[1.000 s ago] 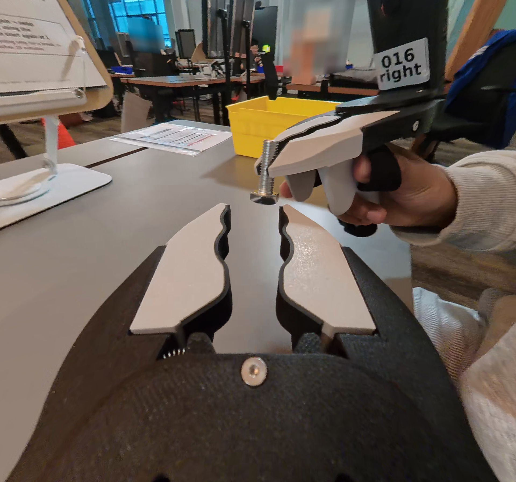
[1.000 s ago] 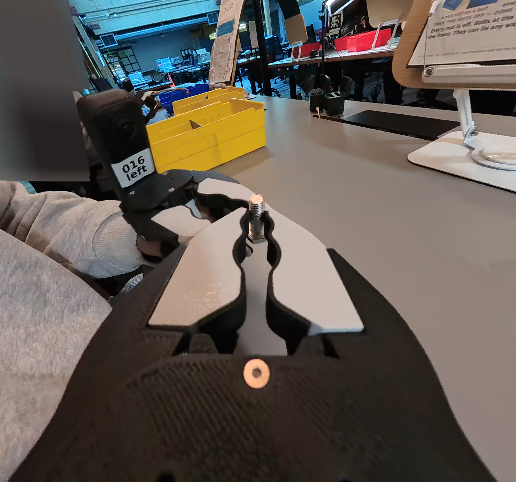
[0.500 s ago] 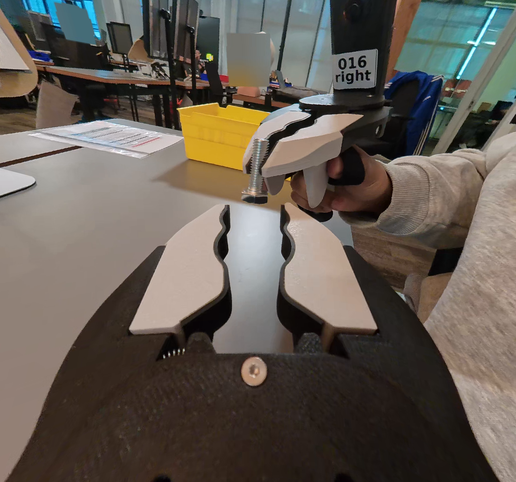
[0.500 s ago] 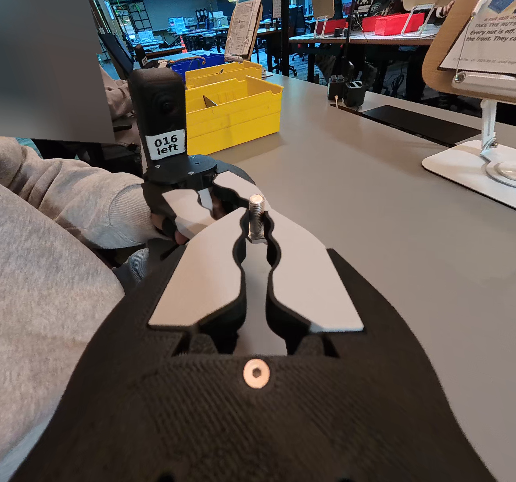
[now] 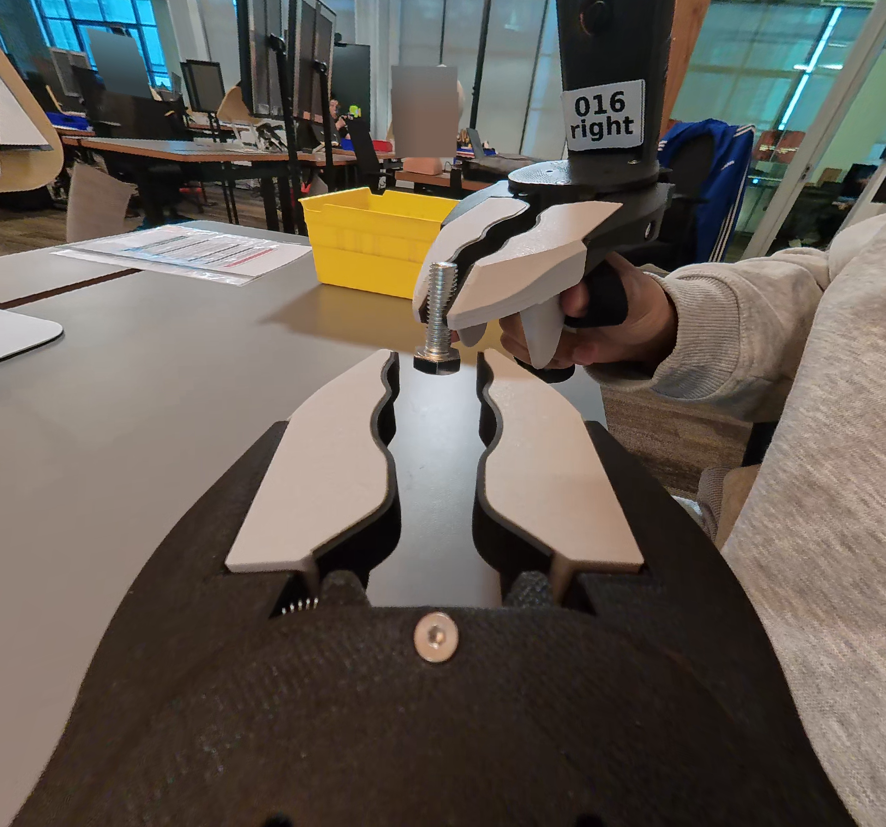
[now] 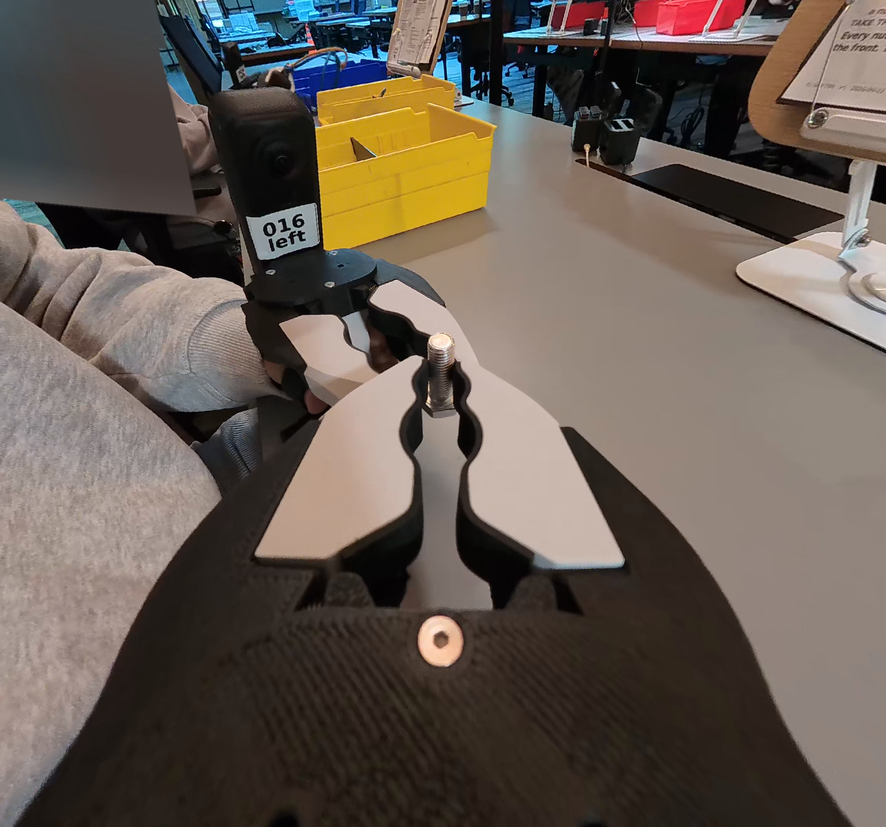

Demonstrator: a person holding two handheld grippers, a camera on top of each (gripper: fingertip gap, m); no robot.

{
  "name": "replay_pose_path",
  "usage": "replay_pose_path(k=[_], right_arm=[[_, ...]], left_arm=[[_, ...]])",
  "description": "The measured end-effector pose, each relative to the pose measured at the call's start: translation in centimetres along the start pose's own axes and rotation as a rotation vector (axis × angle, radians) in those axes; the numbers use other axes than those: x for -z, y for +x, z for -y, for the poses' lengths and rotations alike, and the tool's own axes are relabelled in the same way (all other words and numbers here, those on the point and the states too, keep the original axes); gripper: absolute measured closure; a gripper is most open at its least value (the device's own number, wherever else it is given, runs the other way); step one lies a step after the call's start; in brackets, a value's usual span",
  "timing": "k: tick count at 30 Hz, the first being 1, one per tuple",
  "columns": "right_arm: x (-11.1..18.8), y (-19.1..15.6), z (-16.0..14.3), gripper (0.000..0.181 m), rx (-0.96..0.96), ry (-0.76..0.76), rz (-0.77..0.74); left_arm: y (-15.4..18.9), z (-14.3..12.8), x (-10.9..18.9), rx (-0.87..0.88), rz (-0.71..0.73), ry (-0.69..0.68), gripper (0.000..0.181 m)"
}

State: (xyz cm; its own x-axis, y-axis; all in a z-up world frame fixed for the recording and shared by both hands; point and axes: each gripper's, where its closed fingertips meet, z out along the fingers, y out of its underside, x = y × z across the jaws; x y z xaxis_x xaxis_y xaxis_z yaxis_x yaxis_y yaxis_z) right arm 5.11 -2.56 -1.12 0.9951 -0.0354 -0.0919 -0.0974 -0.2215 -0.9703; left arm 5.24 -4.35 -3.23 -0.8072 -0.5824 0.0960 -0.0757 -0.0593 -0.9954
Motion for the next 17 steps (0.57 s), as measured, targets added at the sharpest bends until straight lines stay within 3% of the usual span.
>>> replay_pose_path(k=[17], right_arm=[[-0.04, -0.28, 0.09, 0.171, 0.004, 0.005, 0.004]], left_arm=[[-0.07, 0.1, 0.12, 0.004, -0.002, 0.011, 0.154]])
